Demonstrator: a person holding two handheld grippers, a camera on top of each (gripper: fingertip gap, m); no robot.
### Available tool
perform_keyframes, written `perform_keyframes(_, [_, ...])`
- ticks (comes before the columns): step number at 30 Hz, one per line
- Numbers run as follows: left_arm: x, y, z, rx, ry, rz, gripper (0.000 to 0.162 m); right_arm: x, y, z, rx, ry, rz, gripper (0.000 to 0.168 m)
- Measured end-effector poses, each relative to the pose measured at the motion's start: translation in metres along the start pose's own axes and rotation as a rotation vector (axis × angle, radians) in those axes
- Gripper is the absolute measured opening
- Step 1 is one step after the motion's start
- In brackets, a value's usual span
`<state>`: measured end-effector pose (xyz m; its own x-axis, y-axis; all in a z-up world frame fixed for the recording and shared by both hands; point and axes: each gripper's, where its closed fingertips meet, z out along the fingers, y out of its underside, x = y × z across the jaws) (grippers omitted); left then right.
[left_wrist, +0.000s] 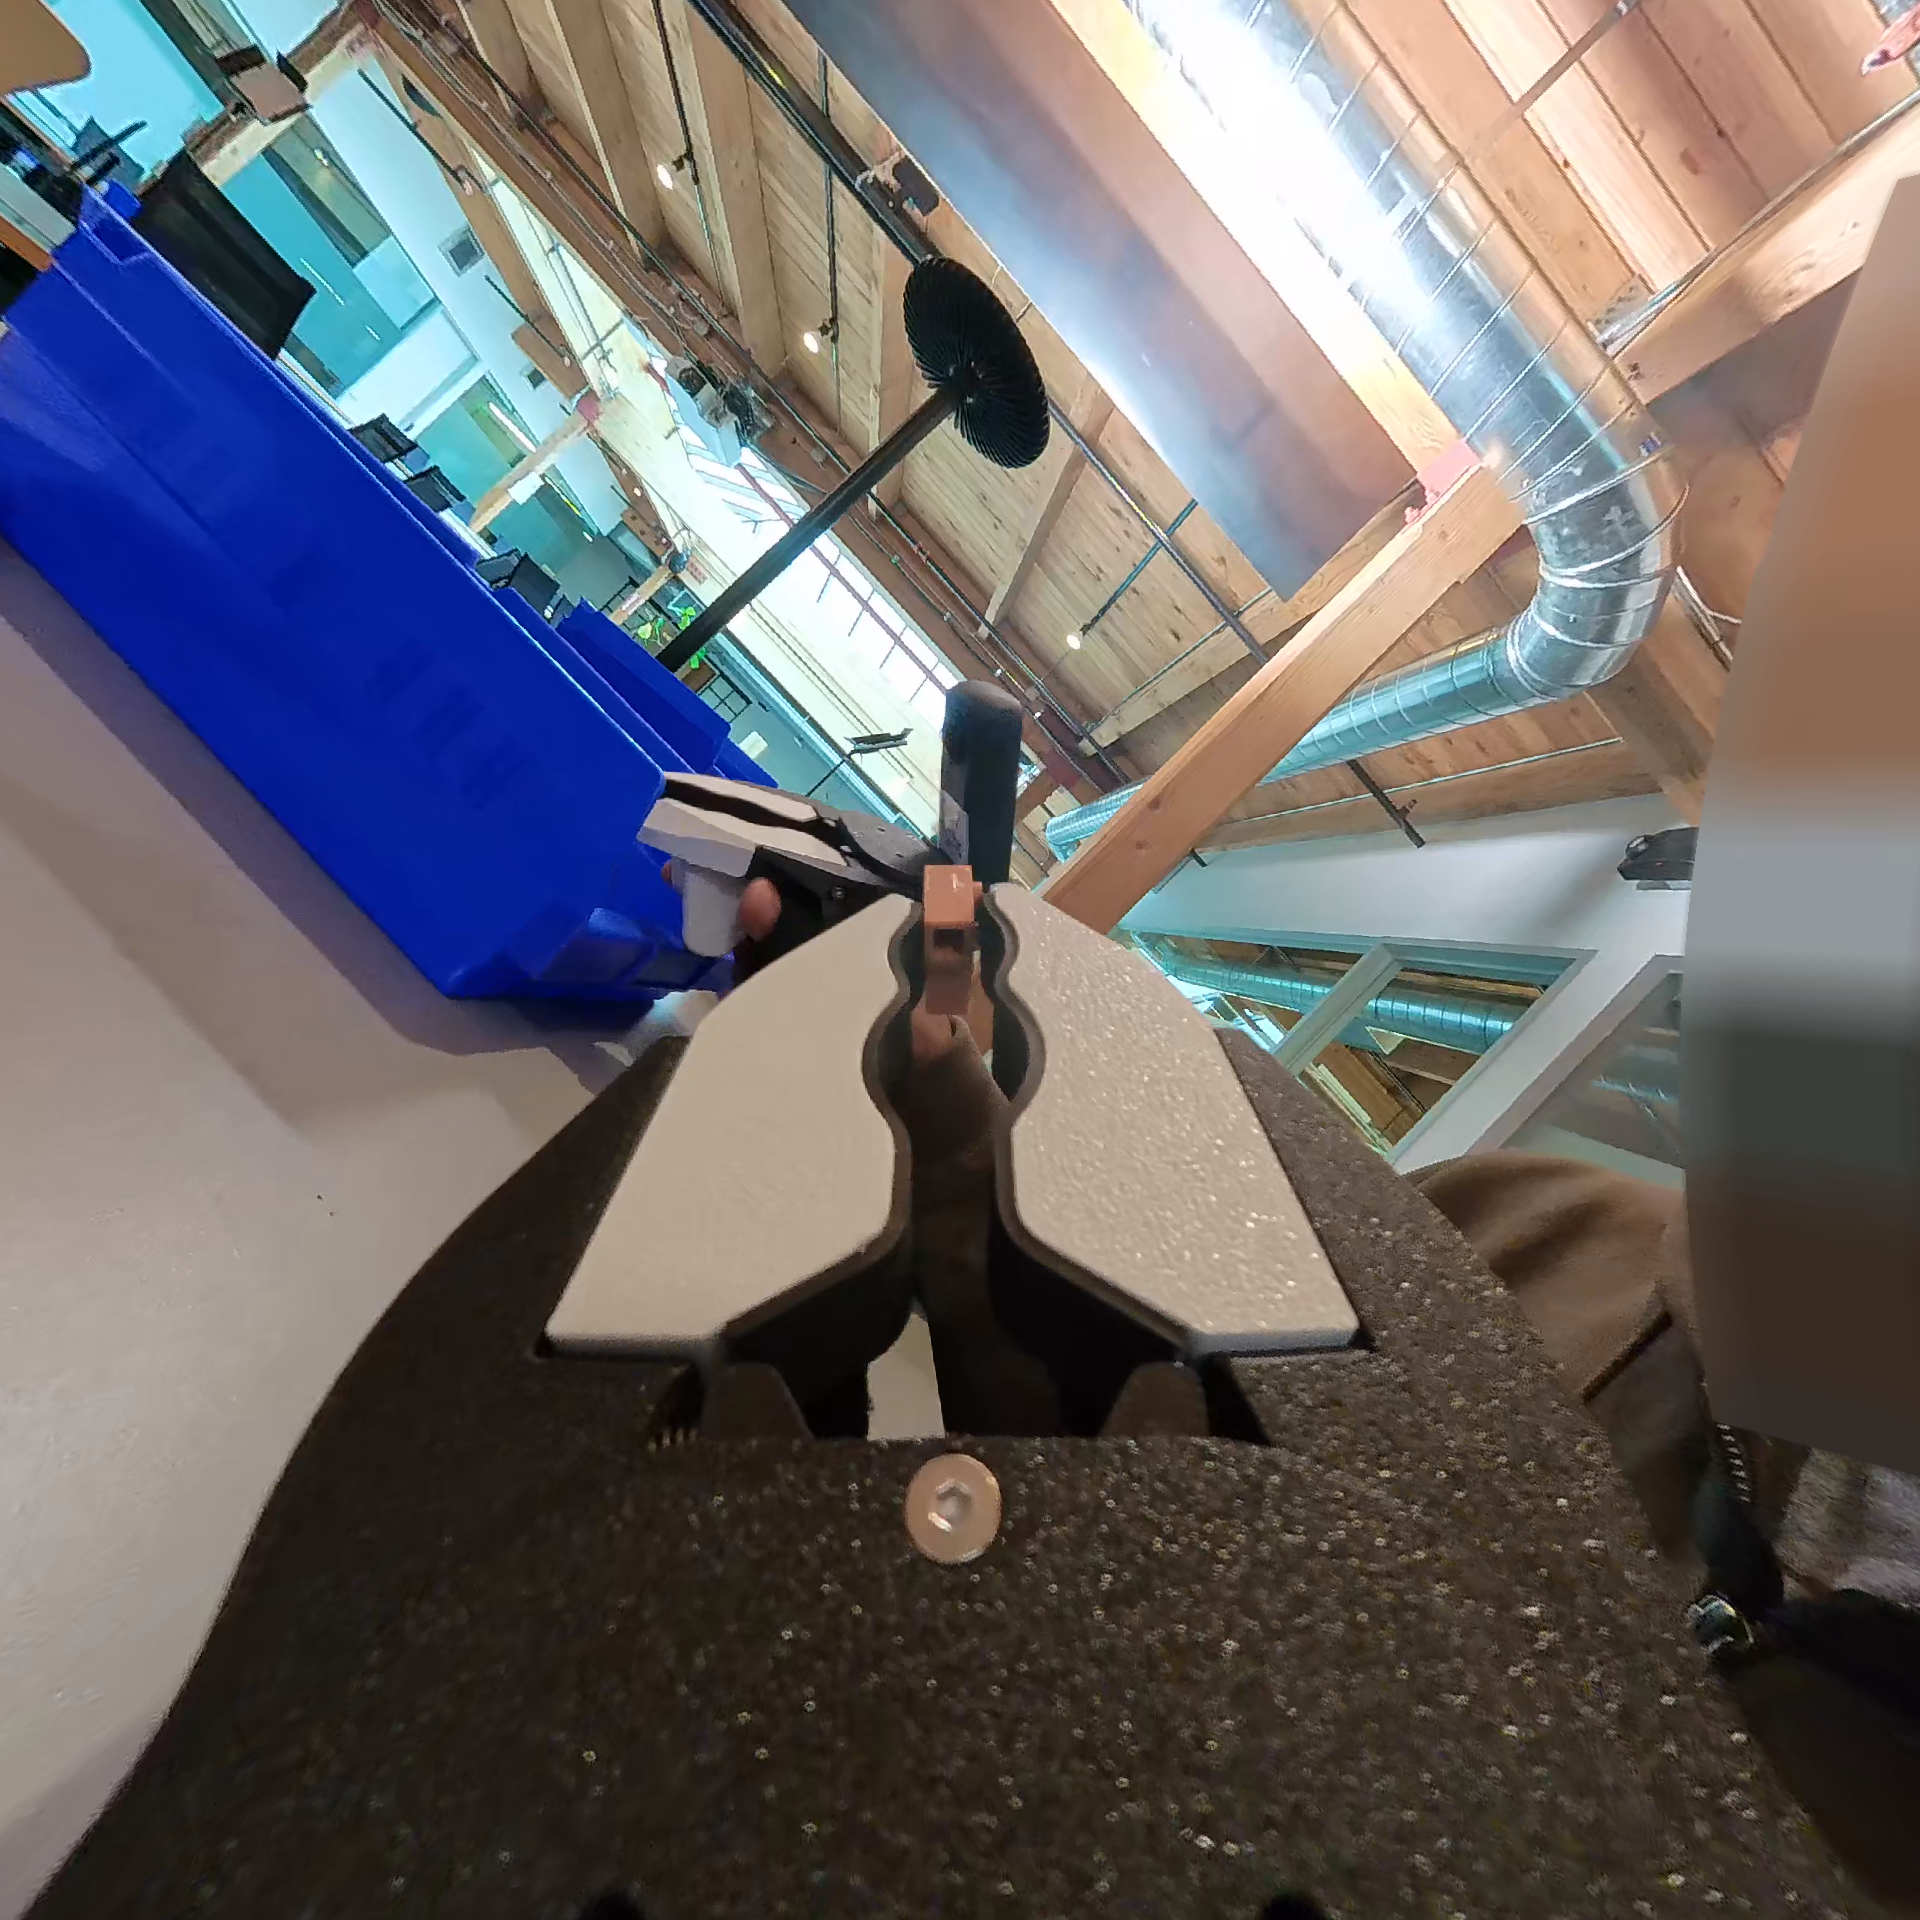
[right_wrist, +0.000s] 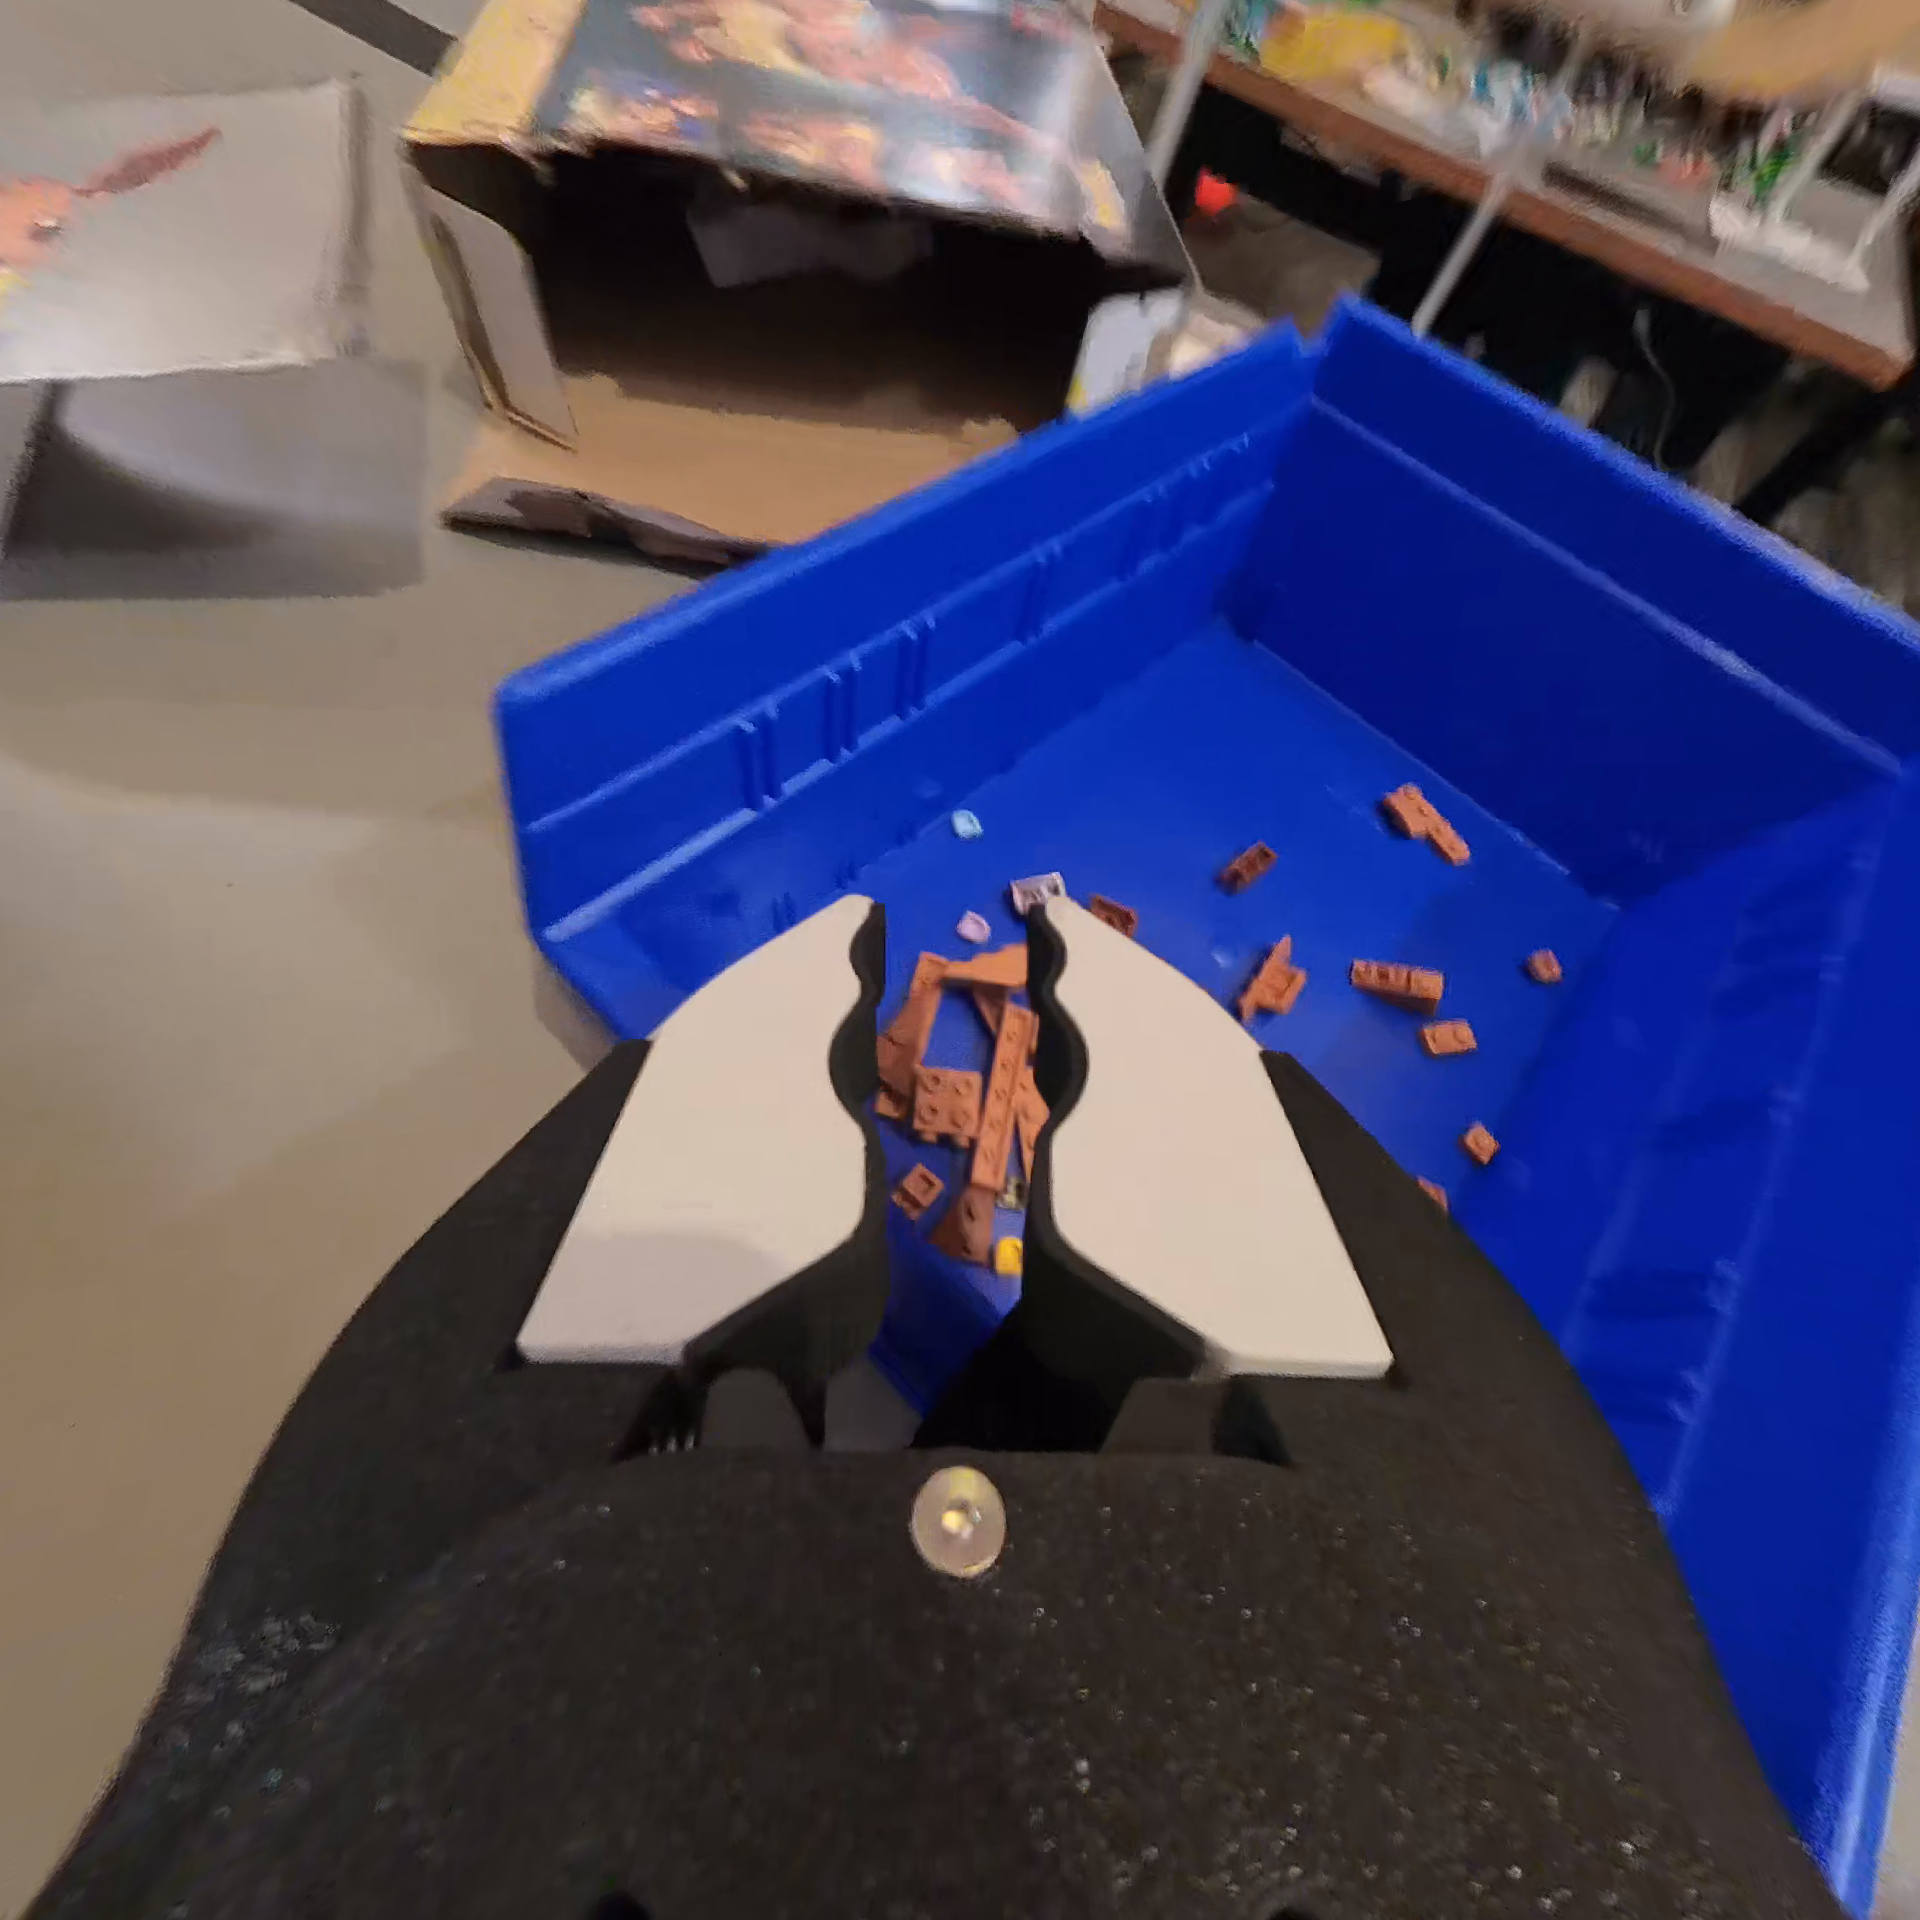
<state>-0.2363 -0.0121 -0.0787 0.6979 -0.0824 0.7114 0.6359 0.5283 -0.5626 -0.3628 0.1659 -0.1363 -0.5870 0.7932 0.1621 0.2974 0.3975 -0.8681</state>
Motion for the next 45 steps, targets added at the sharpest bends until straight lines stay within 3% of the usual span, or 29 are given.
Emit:
perform_keyframes(7, [0.003, 0.016, 0.007, -0.096, 0.034, -0.063, 0.010, -0.124, -0.057, -0.033, 0.333, -0.367, -0.432, 0.026])
perform_keyframes(10, [0.005, 0.022, 0.009, -0.135, 0.042, -0.081, 0.010, -0.170, -0.064, -0.046, 0.412, -0.517, -0.560, 0.023])
perform_keyframes(15, [0.008, 0.030, 0.010, -0.185, 0.058, -0.096, 0.010, -0.203, -0.059, -0.054, 0.446, -0.654, -0.692, 0.022])
perform_keyframes(25, [0.013, 0.043, 0.012, -0.272, 0.082, -0.113, 0.010, -0.216, -0.055, -0.061, 0.489, -0.685, -0.784, 0.016])
perform_keyframes(33, [0.009, 0.024, 0.007, -0.140, 0.082, -0.129, 0.013, -0.205, -0.061, -0.057, 0.513, -0.628, -0.652, 0.016])
perform_keyframes(45, [0.019, 0.036, 0.009, -0.218, 0.119, -0.081, 0.008, -0.211, -0.064, -0.066, 0.567, -0.651, -0.655, 0.017])
